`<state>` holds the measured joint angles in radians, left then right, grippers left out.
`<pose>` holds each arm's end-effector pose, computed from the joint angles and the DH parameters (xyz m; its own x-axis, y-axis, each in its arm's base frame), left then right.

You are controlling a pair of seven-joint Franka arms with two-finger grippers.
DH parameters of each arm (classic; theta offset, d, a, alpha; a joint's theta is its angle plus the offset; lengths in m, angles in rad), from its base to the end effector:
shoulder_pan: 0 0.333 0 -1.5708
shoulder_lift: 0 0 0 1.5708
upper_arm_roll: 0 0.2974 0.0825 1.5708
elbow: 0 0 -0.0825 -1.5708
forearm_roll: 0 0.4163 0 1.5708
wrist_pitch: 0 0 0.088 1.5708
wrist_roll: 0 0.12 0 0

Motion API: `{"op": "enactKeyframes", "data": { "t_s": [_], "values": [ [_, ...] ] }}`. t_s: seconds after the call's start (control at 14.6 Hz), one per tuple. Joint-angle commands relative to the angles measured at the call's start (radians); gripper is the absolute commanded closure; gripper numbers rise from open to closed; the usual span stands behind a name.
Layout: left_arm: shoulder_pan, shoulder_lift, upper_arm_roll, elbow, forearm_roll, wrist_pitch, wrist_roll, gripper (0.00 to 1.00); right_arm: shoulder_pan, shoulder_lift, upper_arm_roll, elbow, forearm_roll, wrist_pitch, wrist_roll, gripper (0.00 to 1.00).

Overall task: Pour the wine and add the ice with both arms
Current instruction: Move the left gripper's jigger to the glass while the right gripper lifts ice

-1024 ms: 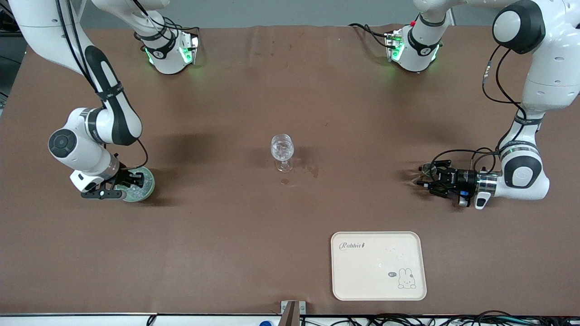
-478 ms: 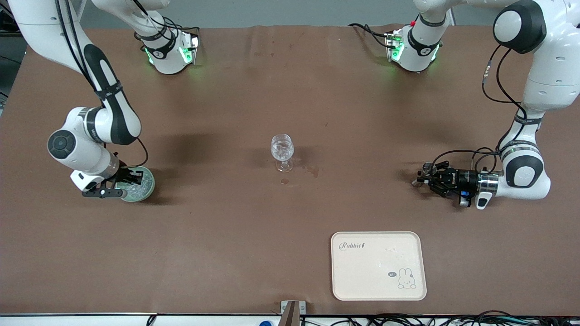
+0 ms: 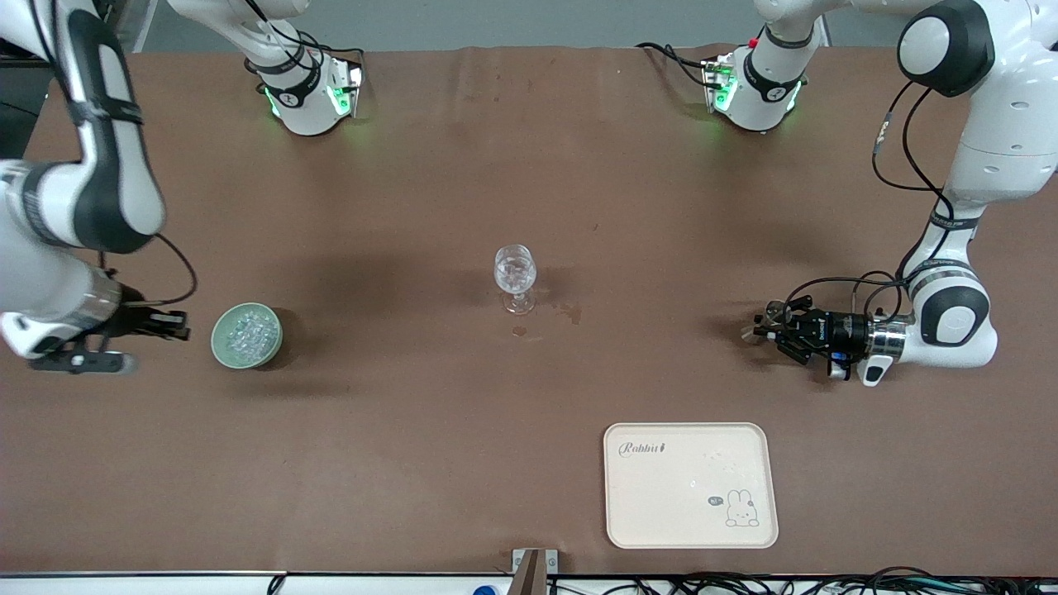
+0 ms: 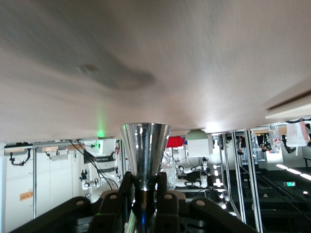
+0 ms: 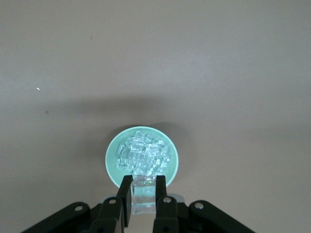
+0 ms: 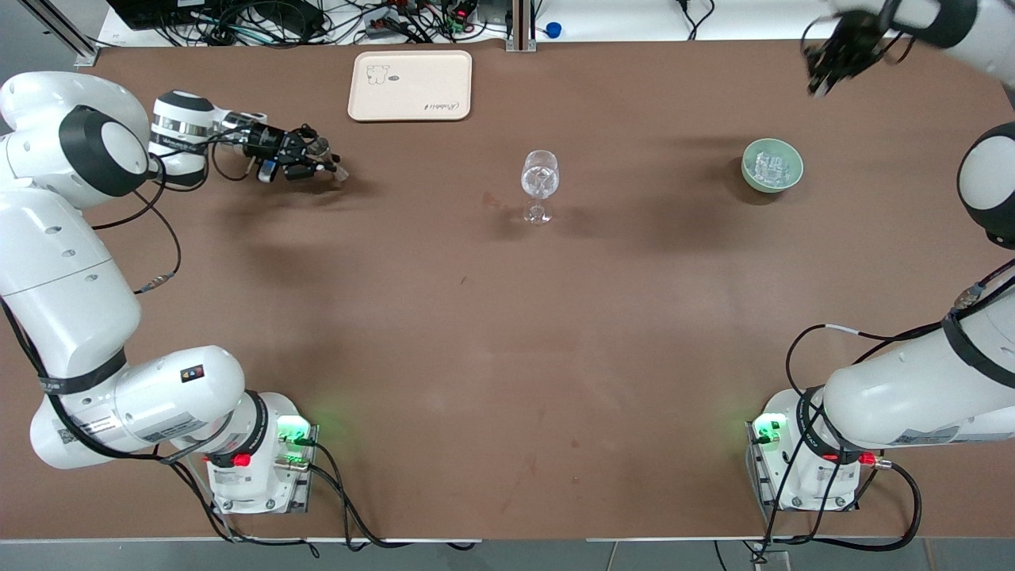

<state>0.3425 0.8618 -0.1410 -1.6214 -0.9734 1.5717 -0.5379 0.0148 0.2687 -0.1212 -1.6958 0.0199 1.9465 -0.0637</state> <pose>0.6137 0.0270 0.0892 0.1429 0.2298 -0.9627 0.9659 -0.2447 0.0850 0.6572 -0.0638 0.3939 0.9988 -0.0462 -0.0168 -0.0460 -0.9989 0.0127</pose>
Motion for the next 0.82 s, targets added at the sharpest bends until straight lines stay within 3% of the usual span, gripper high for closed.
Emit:
{"op": "enactKeyframes", "data": {
  "t_s": [0.0,0.2,0.48,0.75],
  "values": [
    [-0.023,-0.055,-0.043,-0.005,-0.022,0.017,-0.085,1.0,-0.027,-0.008,0.008,0.155,-0.003,-0.141,0.004,0.94],
    [-0.094,-0.122,-0.071,-0.006,-0.022,0.095,-0.227,1.0,-0.022,-0.123,0.011,0.159,-0.002,-0.208,0.002,0.94],
    [-0.151,-0.179,-0.14,-0.006,-0.028,0.209,-0.393,1.0,-0.013,-0.271,0.015,0.156,-0.002,-0.404,-0.001,0.94],
    [-0.252,-0.234,-0.155,-0.011,-0.028,0.319,-0.536,1.0,-0.013,-0.309,0.018,0.174,-0.005,-0.475,-0.004,0.95]
  ]
}}
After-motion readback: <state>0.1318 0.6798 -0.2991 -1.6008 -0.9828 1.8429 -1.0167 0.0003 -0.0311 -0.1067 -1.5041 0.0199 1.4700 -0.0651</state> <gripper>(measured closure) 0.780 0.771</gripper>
